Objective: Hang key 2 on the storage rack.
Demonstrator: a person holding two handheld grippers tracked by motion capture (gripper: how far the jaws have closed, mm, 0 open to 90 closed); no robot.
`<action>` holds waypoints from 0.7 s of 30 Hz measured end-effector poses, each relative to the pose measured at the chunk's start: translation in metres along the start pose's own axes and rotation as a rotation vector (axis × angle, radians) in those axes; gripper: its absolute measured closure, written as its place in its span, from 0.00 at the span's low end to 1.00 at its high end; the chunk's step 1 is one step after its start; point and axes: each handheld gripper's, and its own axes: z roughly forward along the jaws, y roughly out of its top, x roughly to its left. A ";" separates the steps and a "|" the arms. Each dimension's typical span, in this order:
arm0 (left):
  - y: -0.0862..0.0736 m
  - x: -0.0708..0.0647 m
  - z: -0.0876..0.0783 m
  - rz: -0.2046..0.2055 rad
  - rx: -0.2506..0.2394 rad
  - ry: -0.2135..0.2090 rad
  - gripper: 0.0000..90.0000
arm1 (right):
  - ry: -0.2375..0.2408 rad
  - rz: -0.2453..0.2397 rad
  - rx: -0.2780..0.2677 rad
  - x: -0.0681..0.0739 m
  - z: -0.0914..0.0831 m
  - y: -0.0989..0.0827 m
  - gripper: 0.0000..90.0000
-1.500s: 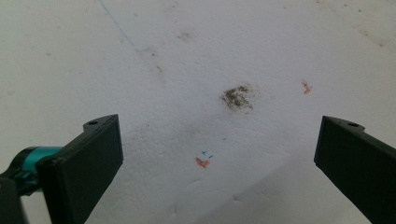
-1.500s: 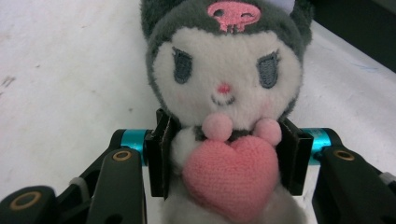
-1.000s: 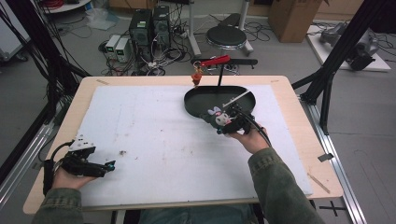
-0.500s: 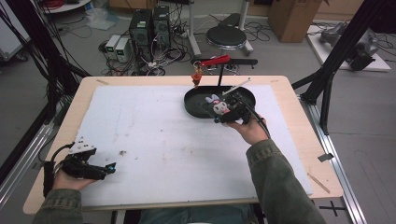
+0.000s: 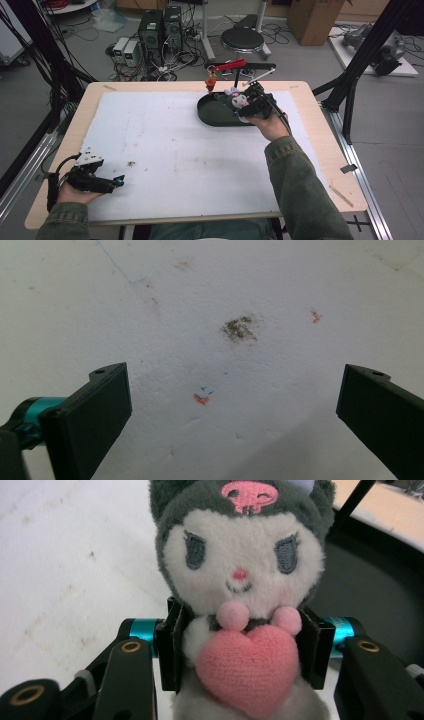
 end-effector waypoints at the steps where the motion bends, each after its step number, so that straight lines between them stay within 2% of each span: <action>1: 0.000 0.000 0.000 -0.001 0.000 -0.001 0.02 | -0.006 0.000 -0.005 -0.001 -0.002 0.003 0.54; 9: 0.000 0.001 0.000 -0.004 -0.005 0.000 0.02 | -0.038 0.028 -0.060 -0.010 -0.018 0.025 0.54; 16: 0.000 0.001 -0.001 -0.001 -0.006 -0.002 0.02 | -0.047 0.055 -0.082 -0.018 -0.023 0.029 0.54; 21: 0.001 0.001 -0.002 -0.004 -0.019 -0.004 0.02 | -0.050 0.067 -0.131 -0.024 -0.025 0.031 0.54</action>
